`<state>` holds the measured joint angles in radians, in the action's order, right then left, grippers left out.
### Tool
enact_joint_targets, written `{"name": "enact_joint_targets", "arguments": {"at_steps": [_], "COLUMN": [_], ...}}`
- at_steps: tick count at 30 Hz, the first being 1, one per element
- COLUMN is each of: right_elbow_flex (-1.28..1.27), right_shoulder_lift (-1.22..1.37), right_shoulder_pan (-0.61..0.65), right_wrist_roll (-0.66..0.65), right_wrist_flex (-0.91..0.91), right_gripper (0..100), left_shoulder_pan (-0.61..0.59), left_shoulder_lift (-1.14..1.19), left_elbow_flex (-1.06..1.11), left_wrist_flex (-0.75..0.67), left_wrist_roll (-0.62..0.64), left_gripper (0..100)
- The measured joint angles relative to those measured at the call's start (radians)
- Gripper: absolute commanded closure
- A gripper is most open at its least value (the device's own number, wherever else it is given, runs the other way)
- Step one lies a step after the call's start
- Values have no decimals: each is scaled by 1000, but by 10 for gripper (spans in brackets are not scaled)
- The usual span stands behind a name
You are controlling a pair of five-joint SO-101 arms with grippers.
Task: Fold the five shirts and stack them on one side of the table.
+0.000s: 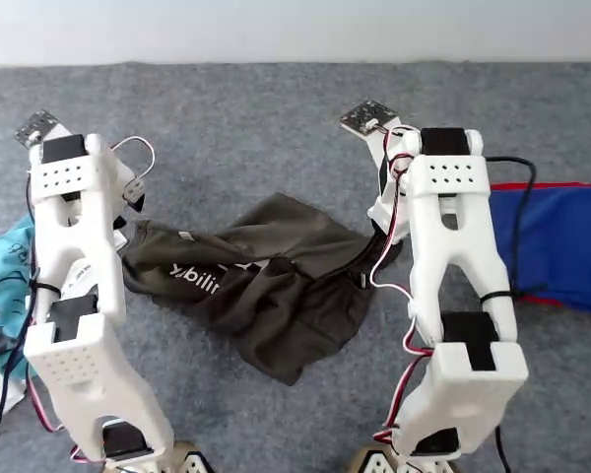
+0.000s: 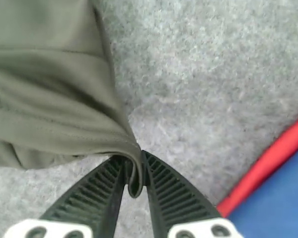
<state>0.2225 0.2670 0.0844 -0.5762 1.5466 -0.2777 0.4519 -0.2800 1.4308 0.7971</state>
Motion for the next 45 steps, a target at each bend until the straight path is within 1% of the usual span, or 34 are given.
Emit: {"name": "enact_joint_targets", "arguments": {"at_steps": [3,7,10,14,18,21,25,30,33,42,45], "right_elbow_flex": [0,0,0,0,0,0,0,0,0,0,0], "right_shoulder_lift": [34,63,64,64,64,64,64,64,64,64,64], "right_shoulder_pan": [3,2,2,2,2,2,2,2,2,2,2], "right_wrist_roll": [11,17,17,17,21,21,21,21,21,21,21], "right_wrist_flex": [-35,-54,-54,-54,-54,-54,-54,-54,-55,-55,-55], "right_gripper": [991,991,991,991,991,991,991,991,991,991,991], "left_shoulder_pan": [6,9,11,11,9,9,28,34,34,34,26], "left_shoulder_lift": [63,189,275,368,396,396,376,359,359,359,359], "left_elbow_flex": [-2,-64,-164,-315,-488,-569,-565,-443,-388,-374,-374], "left_wrist_flex": [-18,5,68,166,278,295,302,296,278,230,215], "left_wrist_roll": [58,75,77,120,129,132,135,189,199,204,232], "left_gripper": [874,867,851,822,821,821,820,820,820,820,820]}}
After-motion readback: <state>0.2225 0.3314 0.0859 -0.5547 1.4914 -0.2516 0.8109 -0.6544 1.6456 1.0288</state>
